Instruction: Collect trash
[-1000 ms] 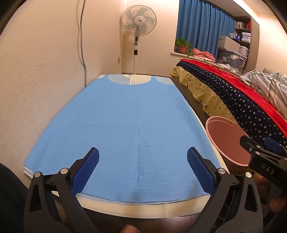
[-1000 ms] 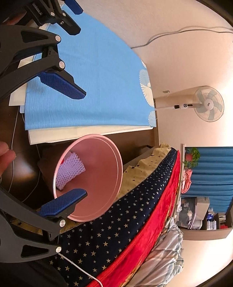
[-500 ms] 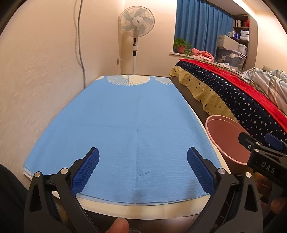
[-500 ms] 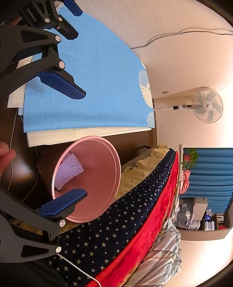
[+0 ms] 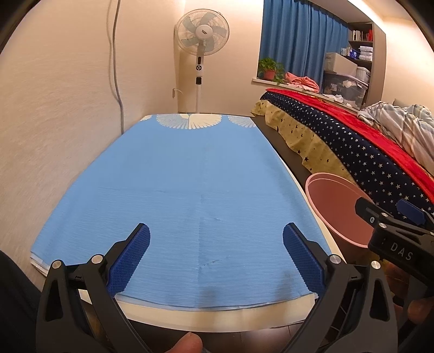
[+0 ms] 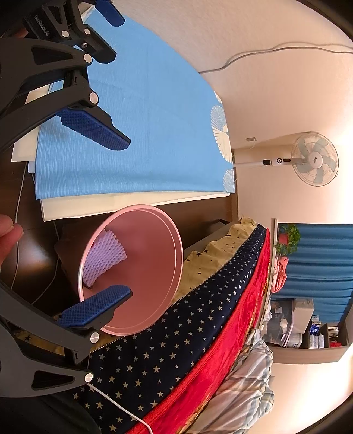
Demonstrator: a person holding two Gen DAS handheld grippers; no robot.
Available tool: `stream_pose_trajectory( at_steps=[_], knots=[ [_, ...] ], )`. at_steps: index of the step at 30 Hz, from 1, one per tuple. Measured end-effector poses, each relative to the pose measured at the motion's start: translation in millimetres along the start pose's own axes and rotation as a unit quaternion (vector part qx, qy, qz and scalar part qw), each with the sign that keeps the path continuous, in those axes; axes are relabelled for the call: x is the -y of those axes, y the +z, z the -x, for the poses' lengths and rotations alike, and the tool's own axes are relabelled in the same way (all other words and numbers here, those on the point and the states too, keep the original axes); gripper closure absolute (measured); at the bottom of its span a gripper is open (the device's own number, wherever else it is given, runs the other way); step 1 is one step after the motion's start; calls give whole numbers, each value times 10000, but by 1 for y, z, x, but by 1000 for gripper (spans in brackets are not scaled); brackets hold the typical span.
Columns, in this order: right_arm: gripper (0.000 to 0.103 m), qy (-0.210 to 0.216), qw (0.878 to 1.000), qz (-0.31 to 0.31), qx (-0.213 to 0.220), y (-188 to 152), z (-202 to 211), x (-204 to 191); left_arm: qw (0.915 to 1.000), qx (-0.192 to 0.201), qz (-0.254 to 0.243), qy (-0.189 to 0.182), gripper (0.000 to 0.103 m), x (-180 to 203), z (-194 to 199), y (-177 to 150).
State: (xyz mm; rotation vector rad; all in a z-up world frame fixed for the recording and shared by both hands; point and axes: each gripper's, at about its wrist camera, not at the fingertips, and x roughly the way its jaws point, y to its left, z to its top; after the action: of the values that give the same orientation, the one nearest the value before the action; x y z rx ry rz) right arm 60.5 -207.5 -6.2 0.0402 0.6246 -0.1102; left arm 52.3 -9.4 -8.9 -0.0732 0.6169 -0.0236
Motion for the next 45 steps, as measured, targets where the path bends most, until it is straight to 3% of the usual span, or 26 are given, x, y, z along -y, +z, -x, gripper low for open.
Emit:
stream_pose_trajectory(
  at_steps=[45],
  knots=[
    [5,-24,10000,87,8,-1,2,1,9999,-114,47,58,8,-2,-7,1]
  ],
)
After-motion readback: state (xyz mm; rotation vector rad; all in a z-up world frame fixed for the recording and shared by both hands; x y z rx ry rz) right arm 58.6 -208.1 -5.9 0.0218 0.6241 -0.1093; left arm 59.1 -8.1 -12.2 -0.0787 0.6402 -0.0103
